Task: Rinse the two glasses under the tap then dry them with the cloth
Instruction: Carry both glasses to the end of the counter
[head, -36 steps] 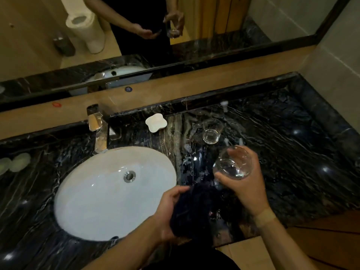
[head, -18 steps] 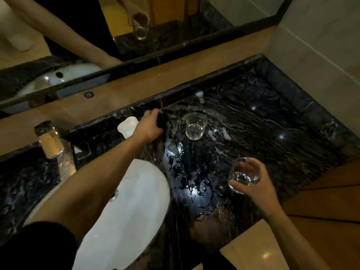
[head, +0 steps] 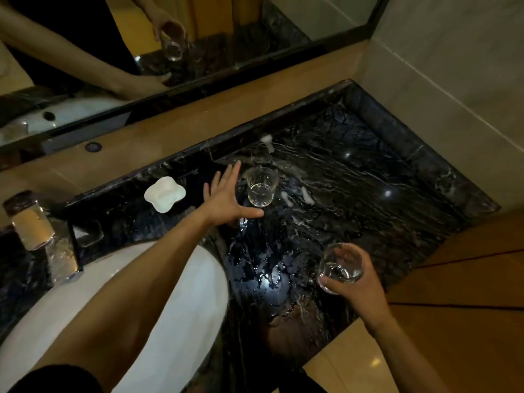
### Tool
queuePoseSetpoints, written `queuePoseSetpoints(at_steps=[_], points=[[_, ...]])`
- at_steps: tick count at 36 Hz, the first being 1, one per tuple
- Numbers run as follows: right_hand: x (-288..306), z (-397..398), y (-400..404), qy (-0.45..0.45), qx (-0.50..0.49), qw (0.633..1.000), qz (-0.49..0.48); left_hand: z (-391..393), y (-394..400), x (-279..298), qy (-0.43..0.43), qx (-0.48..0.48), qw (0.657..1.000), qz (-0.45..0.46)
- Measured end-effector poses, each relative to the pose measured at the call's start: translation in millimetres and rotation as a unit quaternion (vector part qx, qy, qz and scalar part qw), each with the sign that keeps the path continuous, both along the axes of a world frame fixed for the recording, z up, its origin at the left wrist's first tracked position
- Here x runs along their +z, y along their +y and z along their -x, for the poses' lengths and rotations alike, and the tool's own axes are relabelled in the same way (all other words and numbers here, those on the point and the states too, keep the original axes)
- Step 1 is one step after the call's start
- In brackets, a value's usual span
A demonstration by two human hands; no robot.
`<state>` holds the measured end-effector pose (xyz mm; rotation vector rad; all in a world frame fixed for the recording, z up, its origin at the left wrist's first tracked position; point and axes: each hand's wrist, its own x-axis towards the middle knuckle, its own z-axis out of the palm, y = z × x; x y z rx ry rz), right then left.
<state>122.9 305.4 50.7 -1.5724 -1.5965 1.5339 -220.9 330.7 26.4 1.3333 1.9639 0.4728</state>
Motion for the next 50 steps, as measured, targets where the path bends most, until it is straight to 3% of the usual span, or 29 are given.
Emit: queuePoseSetpoints(at_steps=[7,15,19,32,50], points=[[8,-18,0,0.023,0.002,1.0,0.019,-36,30,-12,-0.08,0.157,0.984,-0.031],[13,-48,-1,0.045,-0.009,0.999,0.005,-58,31,-12,-0.022,0.198,0.979,-0.049],[12,-63,0,0.049,0.005,0.999,-0.013,-69,13,-7,-0.069,0.229,0.967,-0.094],[29,-75,-5,0.102,0.115,0.988,-0.018,-181,-139,51,-0.173,0.275,0.924,-0.204],[26,-35,-96,0.083,0.37,0.925,-0.015,-254,-326,55,-0.168,0.454,0.844,-0.229]])
